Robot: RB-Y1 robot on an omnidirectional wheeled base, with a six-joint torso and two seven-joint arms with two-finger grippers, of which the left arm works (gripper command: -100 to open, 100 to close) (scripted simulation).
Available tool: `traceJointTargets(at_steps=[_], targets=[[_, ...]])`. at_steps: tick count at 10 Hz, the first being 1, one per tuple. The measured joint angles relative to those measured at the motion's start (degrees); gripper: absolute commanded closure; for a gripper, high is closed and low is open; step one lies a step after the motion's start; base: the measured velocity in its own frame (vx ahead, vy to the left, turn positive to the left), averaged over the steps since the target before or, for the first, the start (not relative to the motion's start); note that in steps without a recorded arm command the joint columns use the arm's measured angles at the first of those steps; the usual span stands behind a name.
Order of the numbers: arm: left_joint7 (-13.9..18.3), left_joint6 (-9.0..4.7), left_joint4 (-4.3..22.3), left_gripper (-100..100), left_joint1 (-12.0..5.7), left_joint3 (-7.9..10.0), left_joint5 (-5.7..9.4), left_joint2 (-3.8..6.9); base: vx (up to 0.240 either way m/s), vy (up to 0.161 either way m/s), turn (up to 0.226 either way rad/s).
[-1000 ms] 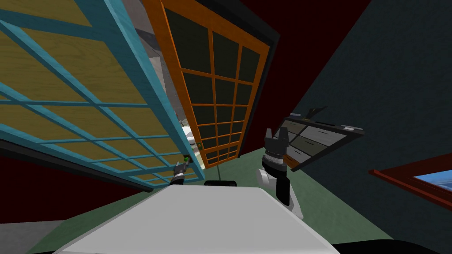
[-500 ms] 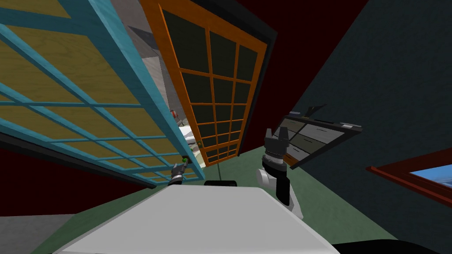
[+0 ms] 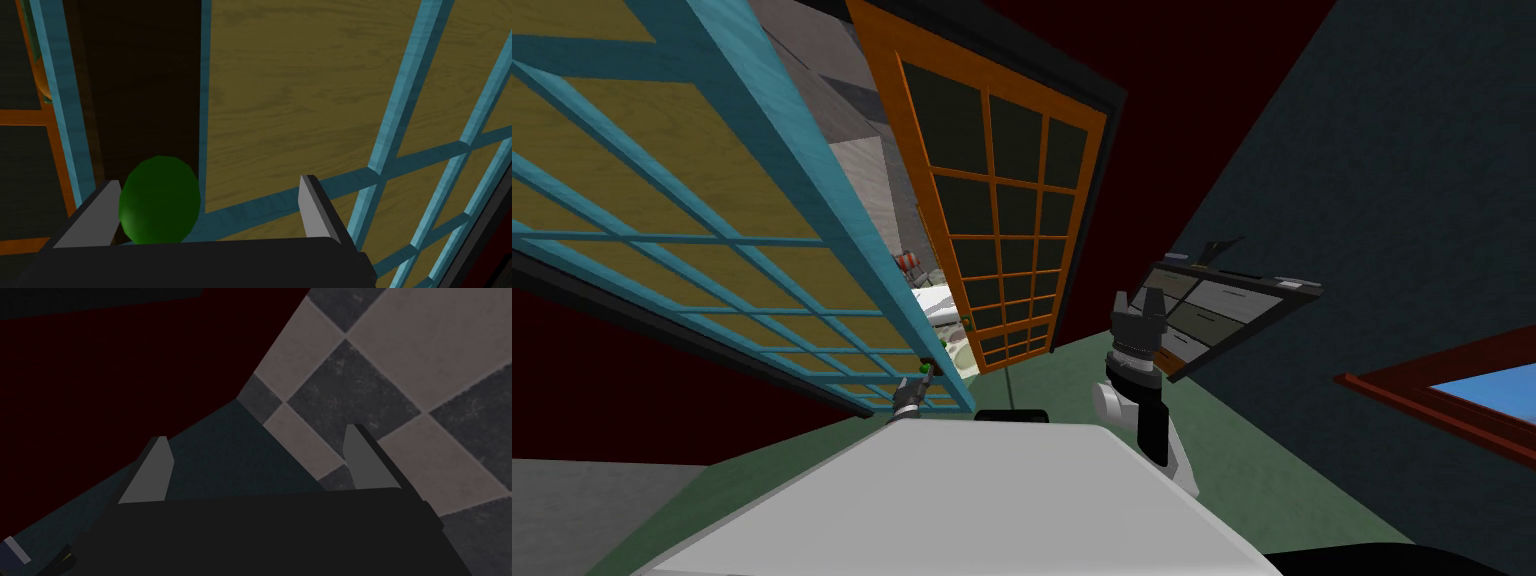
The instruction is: Pull the door open
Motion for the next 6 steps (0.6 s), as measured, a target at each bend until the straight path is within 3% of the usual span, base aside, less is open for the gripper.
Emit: traceJointTargets(at_steps=[1,3,5,6], targets=[[-0.12,-0.95,3.0,100,-1.49,0.42,0.32,0.69,-0.046,-0.013,0.01],[0.57,-2.05,5.02,100,-1.95,0.48,0.69,1.52,-0.013,-0.005,-0.001],[0.83,-1.11,2.39,100,-0.39,0.22,0.53,0.66,-0.027,0.001,0.006],[1.39,-1.43,2.48,100,-0.32,0.2,1.05,0.56,-0.08,-0.016,0.007]])
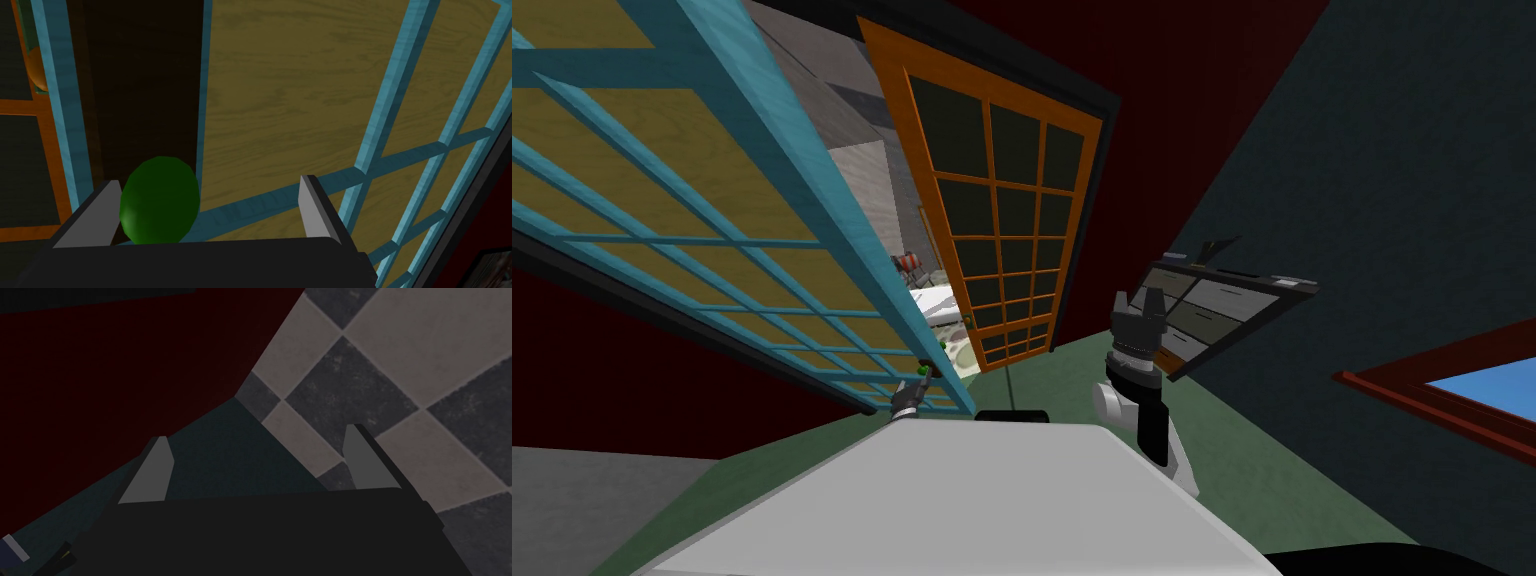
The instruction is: Pull the door open
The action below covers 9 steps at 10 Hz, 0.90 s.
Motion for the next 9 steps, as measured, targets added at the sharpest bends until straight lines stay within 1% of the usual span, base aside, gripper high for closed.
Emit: traceJointTargets(at_steps=[1,2,3,4,5,6,7,8,9], targets=[[0.8,0.52,-0.43,100,0.14,-0.15,0.23,0.25,-0.089,-0.011,-0.001],[1.95,0.93,-0.75,100,0.67,-0.38,0.56,0.59,-0.071,-0.002,0.008],[2.5,1.69,-2.93,100,2.24,-0.5,0.66,-0.21,-0.04,-0.011,0.036],[2.6,0.75,-1.13,100,1.62,-0.35,0.84,0.24,-0.014,-0.008,0.001],[2.93,0.51,-0.49,100,1.69,-0.39,0.88,0.66,-0.06,-0.011,0.023],[3.77,0.06,1.44,100,0.75,-0.34,1.45,1.34,-0.067,-0.018,-0.008],[4.36,-0.78,3.01,100,0.24,-0.15,1.87,1.87,-0.039,-0.003,0.013],[4.52,-0.5,1.66,100,1.15,-0.16,1.91,1.37,-0.025,0.007,0.008],[4.73,-0.03,0.93,100,1.61,-0.3,1.86,1.26,-0.013,0.0,0.005]])
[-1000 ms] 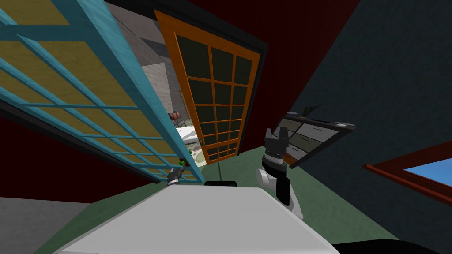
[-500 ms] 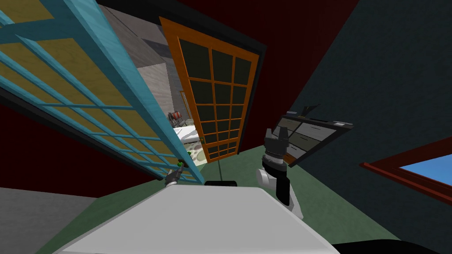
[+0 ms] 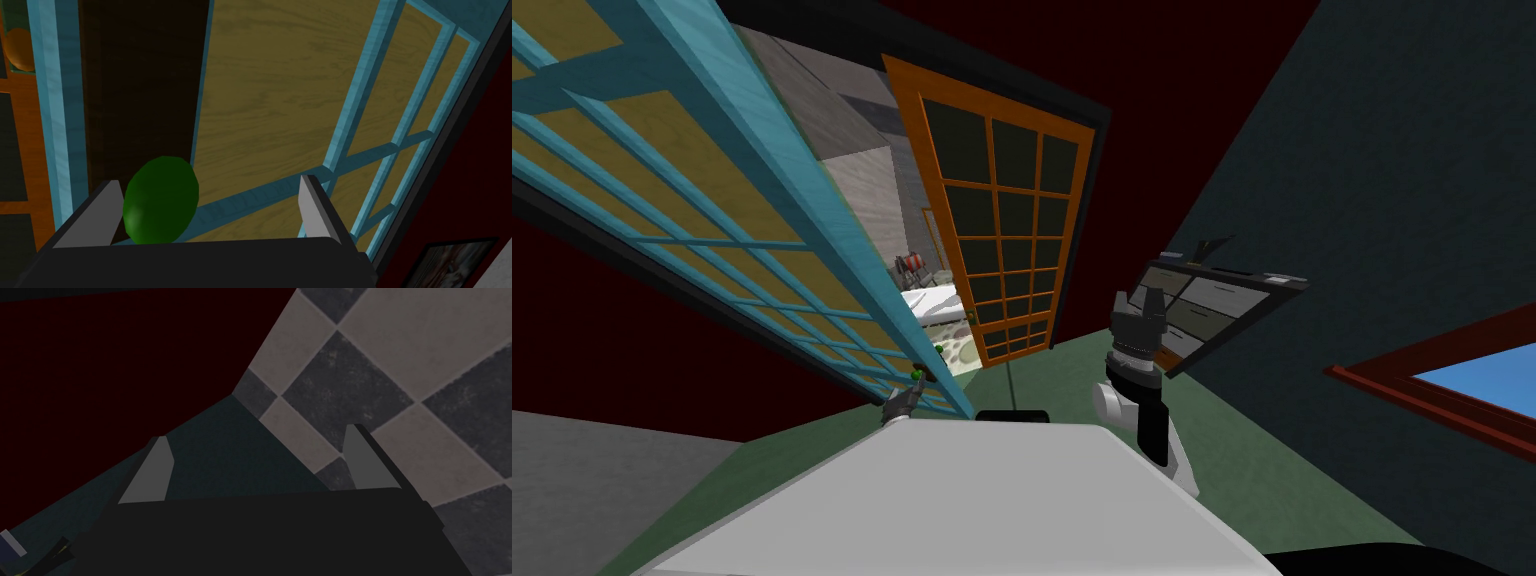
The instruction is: Pull the door open
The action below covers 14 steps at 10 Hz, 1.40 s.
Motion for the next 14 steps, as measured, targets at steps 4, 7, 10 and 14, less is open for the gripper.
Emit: traceJointTargets(at_steps=[4,7,10,14], targets=[[0.67,0.75,-0.83,100,0.72,-0.24,-0.06,0.27,-0.009,-0.011,-0.004],[2.55,0.33,-0.64,100,1.15,-0.42,0.86,0.52,-0.05,0.009,-0.001],[4.21,-0.09,0.59,100,1.12,-0.61,1.57,0.98,-0.03,-0.001,0.006],[4.98,0.24,0.29,100,1.32,-0.68,1.98,1.13,-0.023,-0.006,-0.01]])
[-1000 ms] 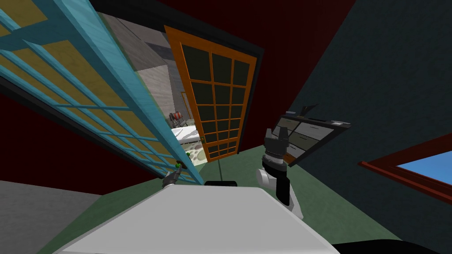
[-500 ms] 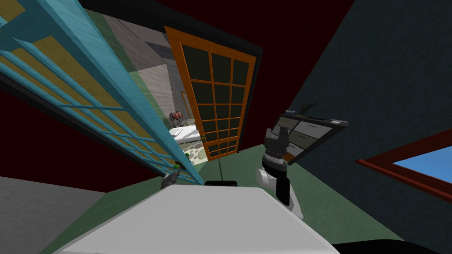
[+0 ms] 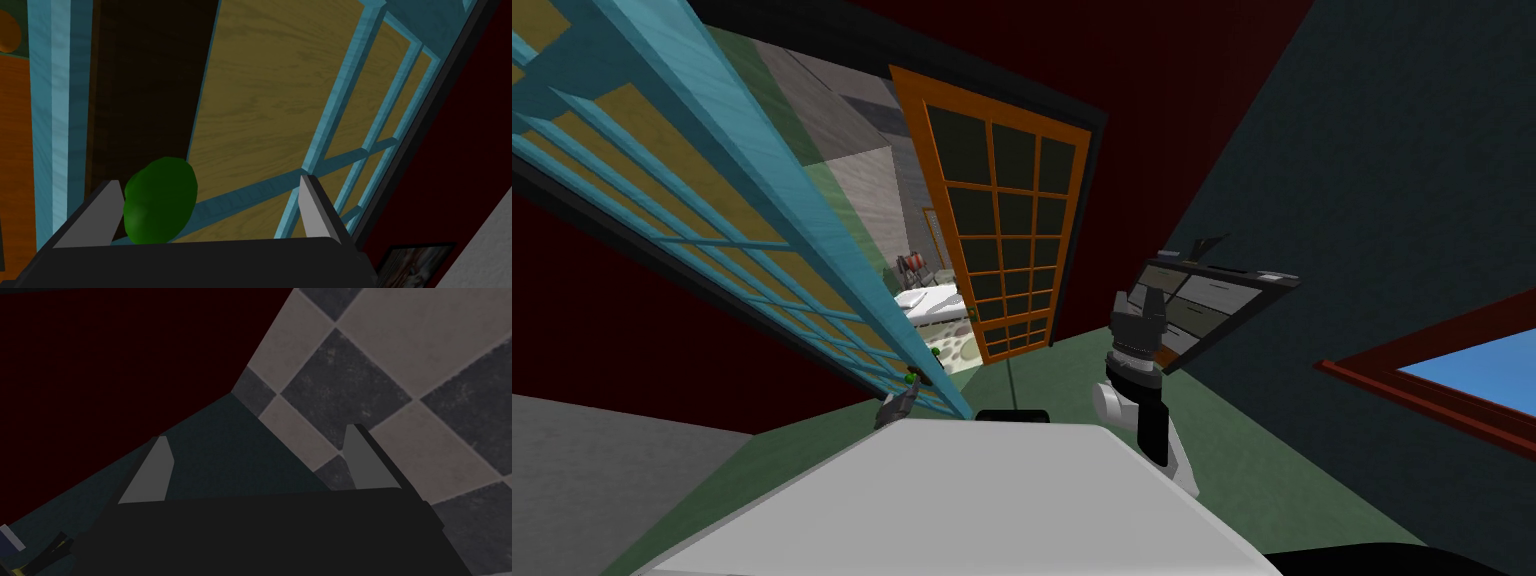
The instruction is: Pull the door open
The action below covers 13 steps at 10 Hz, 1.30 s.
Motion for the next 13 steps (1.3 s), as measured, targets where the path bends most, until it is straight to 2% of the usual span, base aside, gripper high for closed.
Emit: traceJointTargets(at_steps=[1,2,4,5,6,7,8,9,10,11,13], targets=[[1.12,1.83,-4.06,100,2.16,-0.51,0.15,-0.78,-0.034,0.003,0.005],[1.8,2.74,-5.42,100,2.84,-0.8,0.2,-0.88,-0.013,-0.007,0.016],[2.07,1.91,-4.57,100,2.26,-0.75,0.37,-0.59,-0.005,-0.004,0.0],[2.01,0.57,-1.82,100,1.0,-0.54,0.51,0.02,-0.034,0.012,-0.027],[2.6,-0.04,-0.9,100,0.94,-0.58,0.91,0.15,-0.052,0.001,-0.019],[3.69,-1.42,1.7,100,0.22,-0.6,1.4,0.96,-0.041,-0.008,0.01],[4.43,-1.34,1.47,100,0.69,-0.68,1.57,1.12,-0.016,-0.005,0.031],[4.82,-0.19,-0.19,100,1.56,-0.81,1.57,0.81,-0.006,0.008,0.006],[4.75,0.15,-0.37,100,1.64,-0.79,1.57,0.68,-0.029,0.007,-0.035],[5.51,-0.83,1.32,100,1.16,-0.93,1.98,1.24,-0.029,0.004,-0.007],[6.37,0.32,-1.06,100,2.23,-1.2,2.19,0.63,-0.012,-0.001,-0.01]])
